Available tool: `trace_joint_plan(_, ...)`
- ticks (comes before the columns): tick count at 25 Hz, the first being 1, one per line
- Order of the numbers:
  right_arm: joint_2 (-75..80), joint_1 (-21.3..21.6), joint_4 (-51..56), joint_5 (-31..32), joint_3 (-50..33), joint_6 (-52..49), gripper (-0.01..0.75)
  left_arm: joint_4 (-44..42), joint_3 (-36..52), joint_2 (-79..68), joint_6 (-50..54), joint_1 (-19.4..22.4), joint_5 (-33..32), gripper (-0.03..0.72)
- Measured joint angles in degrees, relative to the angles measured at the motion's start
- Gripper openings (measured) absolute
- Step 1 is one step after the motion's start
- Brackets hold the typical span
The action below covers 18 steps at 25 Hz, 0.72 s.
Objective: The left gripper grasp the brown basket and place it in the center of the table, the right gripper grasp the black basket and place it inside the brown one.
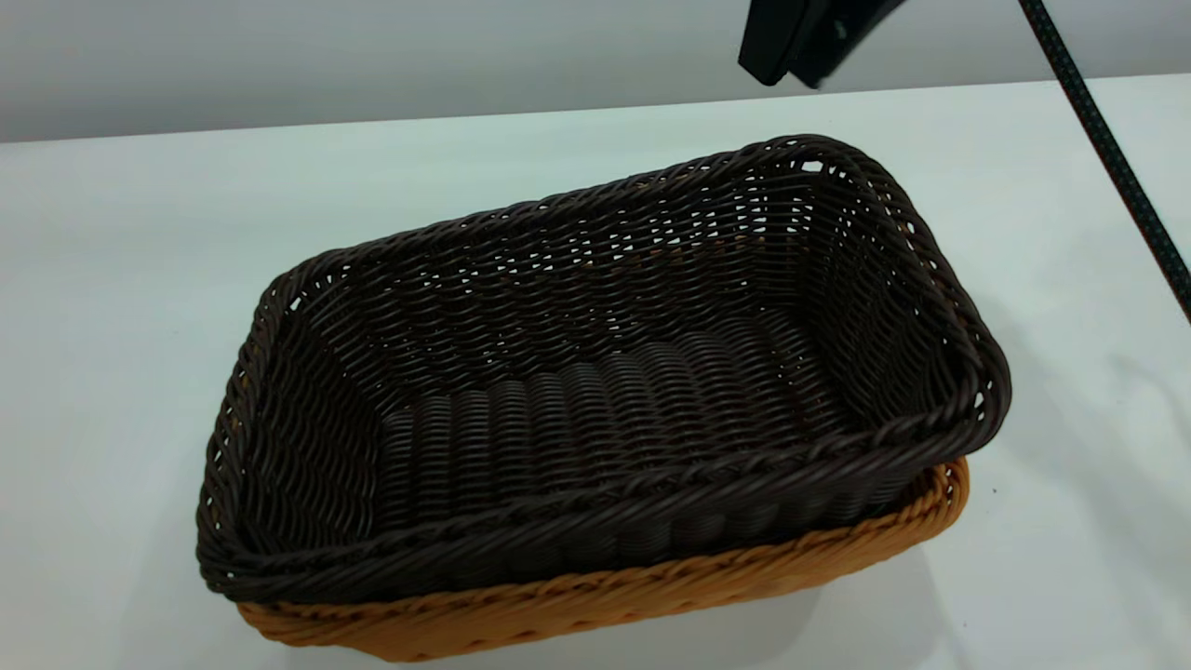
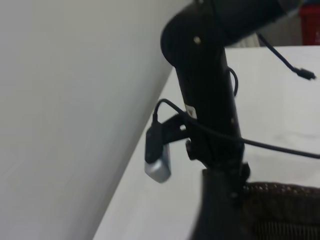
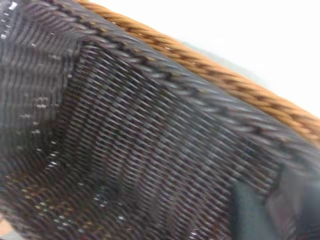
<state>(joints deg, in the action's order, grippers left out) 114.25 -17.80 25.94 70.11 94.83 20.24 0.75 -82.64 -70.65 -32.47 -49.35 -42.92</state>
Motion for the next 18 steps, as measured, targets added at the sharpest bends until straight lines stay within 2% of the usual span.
trace_joint_plan(2, -0.8, 0.0, 0.8, 0.0, 0.0, 0.0, 0.056, 0.1, 0.0, 0.1, 1.2, 0.0, -0.7, 0.260)
trace_joint_plan(4, -2.3, 0.0, 0.9, 0.0, 0.0, 0.6, 0.017, 0.1, 0.0, 0.2, 3.7, 0.0, -1.0, 0.116)
trace_joint_plan(6, -4.0, 0.0, -0.1, 0.0, 0.0, 0.6, 0.005, -0.1, 0.0, 0.2, 6.1, 0.0, -2.3, 0.038)
trace_joint_plan(9, -7.6, 0.0, -1.1, 0.0, 0.0, 0.7, 0.001, -2.8, 0.0, 0.2, 10.2, 0.0, -4.6, 0.006)
trace_joint_plan(18, -24.5, 0.0, 0.2, -0.2, -0.2, 0.4, 0.001, -11.8, 1.3, 5.9, 20.5, 0.0, -10.6, -0.001)
